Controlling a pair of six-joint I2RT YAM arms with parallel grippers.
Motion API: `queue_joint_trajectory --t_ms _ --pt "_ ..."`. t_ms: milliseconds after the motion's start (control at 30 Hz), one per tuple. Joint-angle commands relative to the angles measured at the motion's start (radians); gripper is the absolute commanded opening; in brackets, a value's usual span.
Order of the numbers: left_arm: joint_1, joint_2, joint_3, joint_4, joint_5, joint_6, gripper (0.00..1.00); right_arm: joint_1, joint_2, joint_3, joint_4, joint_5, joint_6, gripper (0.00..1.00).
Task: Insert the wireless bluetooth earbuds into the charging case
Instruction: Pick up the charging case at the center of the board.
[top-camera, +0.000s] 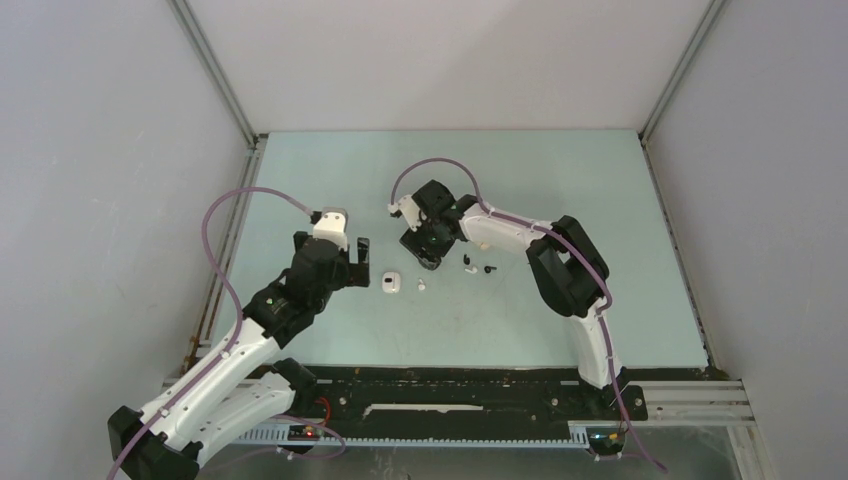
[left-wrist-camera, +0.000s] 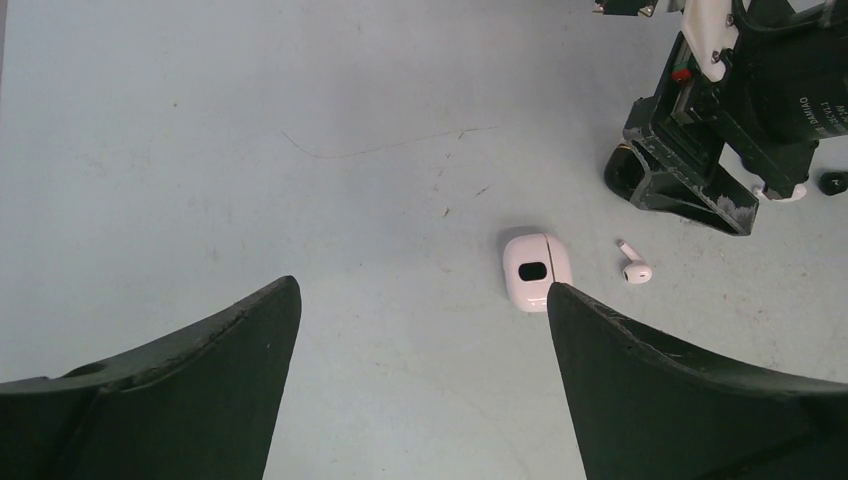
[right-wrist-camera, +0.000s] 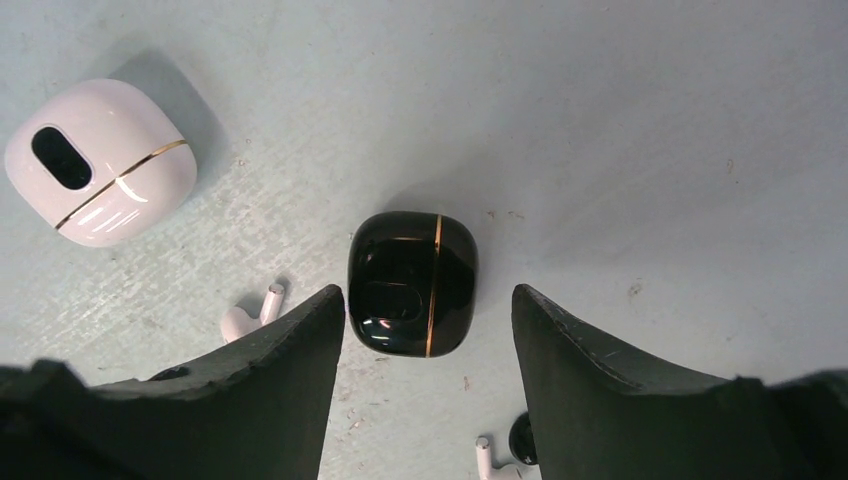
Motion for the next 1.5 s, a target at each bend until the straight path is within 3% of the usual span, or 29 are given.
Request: queue_joint_trajectory --t_ms 0,833,1000,1133,1333,1467 --pt "0.007 0.006 0.008 0.023 0.016 0.02 0.99 -0.006 -0.027 0.004 0.006 -0.024 -0.009 0.65" --pt "0.007 0.024 0.013 0.014 0.035 0.021 1.0 -0.014 0.038 0.029 -0.029 -0.045 -0.039 0.6" --pt "0.007 0.025 0.013 0.015 0.04 0.021 0.99 -0.014 0.019 0.03 -0.051 -0.047 -0.063 0.41" --pt "0.007 0.02 0.013 0.023 0.056 0.023 0.94 -0.017 -0.114 -0.054 -0.057 -0.076 -0.133 0.29" --pt "0.009 -0.008 0.025 0.067 0.186 0.006 0.85 -0.035 -0.459 -0.288 0.016 -0.142 -0.243 0.28" --pt "0.009 -0.033 0.036 0.128 0.38 -0.066 0.81 -0.065 -0.65 -0.392 0.04 -0.199 -0.292 0.28"
